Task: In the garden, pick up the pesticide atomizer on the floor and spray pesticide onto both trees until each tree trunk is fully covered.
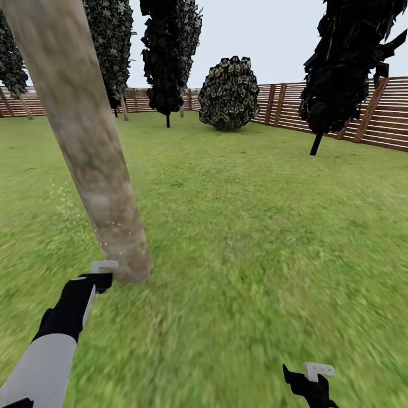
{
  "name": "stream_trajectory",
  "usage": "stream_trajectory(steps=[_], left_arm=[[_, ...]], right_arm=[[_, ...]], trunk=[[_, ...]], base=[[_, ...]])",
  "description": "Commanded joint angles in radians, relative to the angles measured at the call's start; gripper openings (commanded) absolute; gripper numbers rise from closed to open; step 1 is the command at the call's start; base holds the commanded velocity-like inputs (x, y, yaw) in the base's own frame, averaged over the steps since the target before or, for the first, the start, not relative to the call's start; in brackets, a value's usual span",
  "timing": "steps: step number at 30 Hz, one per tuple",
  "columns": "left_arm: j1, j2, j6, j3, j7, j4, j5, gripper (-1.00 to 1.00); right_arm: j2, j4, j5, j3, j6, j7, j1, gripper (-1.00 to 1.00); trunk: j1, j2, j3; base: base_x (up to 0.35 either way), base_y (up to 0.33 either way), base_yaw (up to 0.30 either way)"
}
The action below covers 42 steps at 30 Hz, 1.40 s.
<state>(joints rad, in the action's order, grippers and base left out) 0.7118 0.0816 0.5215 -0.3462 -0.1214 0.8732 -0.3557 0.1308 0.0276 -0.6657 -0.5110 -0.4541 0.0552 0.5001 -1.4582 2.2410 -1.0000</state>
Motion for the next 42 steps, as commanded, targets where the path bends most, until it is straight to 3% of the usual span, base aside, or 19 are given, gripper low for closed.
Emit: stream_trajectory(steps=[1, 4, 9, 10, 13, 17, 19, 21, 23, 26, 29, 31, 34, 35, 38, 39, 40, 42], left_arm=[[0.0, 0.02, 0.007, 0.0, -0.048, -0.015, 0.007, -1.0], [0.0, 0.033, 0.019, 0.007, -0.134, -0.029, 0.003, -1.0], [0.011, 0.007, 0.113, 0.013, -0.149, -0.034, 0.0, -1.0], [0.012, -0.006, 0.138, 0.035, -0.15, -0.029, 0.0, -1.0], [0.014, -0.014, 0.187, 0.111, -0.15, -0.02, 0.0, -1.0], [0.031, -0.002, 0.253, 0.145, -0.158, -0.012, 0.002, -1.0], [0.033, 0.007, 0.259, 0.14, -0.161, 0.019, 0.003, -1.0], [0.032, 0.047, 0.263, 0.126, -0.164, 0.047, 0.006, -1.0], [0.028, 0.058, 0.263, 0.121, -0.164, 0.047, 0.004, -1.0], [0.021, 0.065, 0.255, 0.121, -0.162, 0.038, 0.004, -1.0], [0.018, 0.056, 0.246, 0.119, -0.158, 0.02, 0.006, -1.0], [0.017, 0.051, 0.24, 0.116, -0.157, -0.037, 0.007, -1.0], [0.017, 0.053, 0.163, 0.049, -0.151, -0.132, 0.003, -1.0], [0.017, 0.05, 0.116, 0.024, -0.146, -0.16, 0.003, -1.0], [0.017, 0.034, 0.096, 0.018, -0.144, -0.171, 0.005, -1.0], [0.017, 0.013, 0.093, 0.018, -0.144, -0.172, 0.004, -1.0], [0.017, -0.025, 0.089, 0.018, -0.143, -0.168, 0.001, -1.0], [0.017, -0.043, 0.088, 0.018, -0.143, -0.165, 0.0, -1.0]], right_arm=[[0.0, 0.0, 0.0, 0.0, 0.0, 0.0, 0.0, 1.0], [0.0, 0.0, 0.0, 0.0, 0.0, 0.0, 0.0, 1.0], [0.001, 0.0, 0.0, 0.0, 0.0, 0.0, 0.0, 1.0], [0.001, 0.0, 0.0, 0.0, 0.0, 0.0, 0.0, 1.0], [0.001, 0.0, 0.0, 0.0, 0.0, 0.0, 0.0, 1.0], [0.001, 0.0, 0.0, 0.0, 0.0, 0.0, 0.0, 1.0], [0.001, 0.001, 0.0, 0.0, 0.0, 0.0, 0.0, 1.0], [0.001, 0.0, 0.0, 0.0, 0.0, 0.0, 0.0, 1.0], [0.001, 0.001, 0.0, 0.0, 0.0, 0.0, 0.0, 1.0], [0.001, 0.0, 0.0, 0.0, 0.0, 0.0, 0.0, 1.0], [0.001, 0.001, 0.0, 0.0, 0.0, 0.0, 0.0, 1.0], [0.001, 0.001, -0.001, 0.0, 0.0, 0.0, 0.0, 1.0], [0.0, 0.001, 0.0, 0.0, 0.0, 0.001, 0.0, 1.0], [0.0, 0.001, 0.0, 0.0, 0.0, 0.001, 0.0, 1.0], [0.0, 0.001, 0.0, 0.0, 0.0, 0.002, 0.0, 1.0], [0.0, 0.001, 0.0, 0.0, 0.0, 0.002, 0.0, 1.0], [0.0, 0.001, 0.0, 0.0, 0.0, 0.002, 0.0, 1.0], [0.0, 0.002, 0.0, 0.0, 0.0, 0.002, 0.0, 1.0]], trunk=[[0.0, 0.0, 0.0], [0.0, 0.0, 0.0], [0.0, 0.0, 0.0], [0.0, 0.0, 0.0], [0.0, 0.0, 0.0], [0.0, 0.0, 0.0], [0.0, 0.0, 0.0], [0.0, 0.0, 0.0], [0.0, 0.0, 0.0], [0.0, 0.0, 0.0], [0.0, 0.0, 0.0], [0.0, 0.0, 0.0], [0.0, 0.0, 0.0], [0.0, 0.0, 0.0], [0.0, 0.0, 0.0], [0.0, 0.0, 0.0], [0.0, 0.0, 0.0], [0.0, 0.0, 0.0]], base=[[0.166, 0.077, 0.0], [0.056, 0.026, 0.0], [0.004, 0.002, 0.0], [0.0, 0.0, 0.0], [0.0, 0.0, 0.0], [0.0, 0.0, 0.0], [0.0, 0.0, 0.0], [0.187, 0.054, 0.0], [0.264, 0.17, 0.0], [0.152, 0.11, 0.0], [0.019, 0.013, 0.0], [0.002, 0.001, 0.0], [0.0, 0.0, 0.0], [0.0, 0.0, 0.0], [0.0, 0.0, 0.0], [0.0, 0.0, 0.0], [0.0, 0.0, 0.0], [0.0, 0.0, 0.0]])
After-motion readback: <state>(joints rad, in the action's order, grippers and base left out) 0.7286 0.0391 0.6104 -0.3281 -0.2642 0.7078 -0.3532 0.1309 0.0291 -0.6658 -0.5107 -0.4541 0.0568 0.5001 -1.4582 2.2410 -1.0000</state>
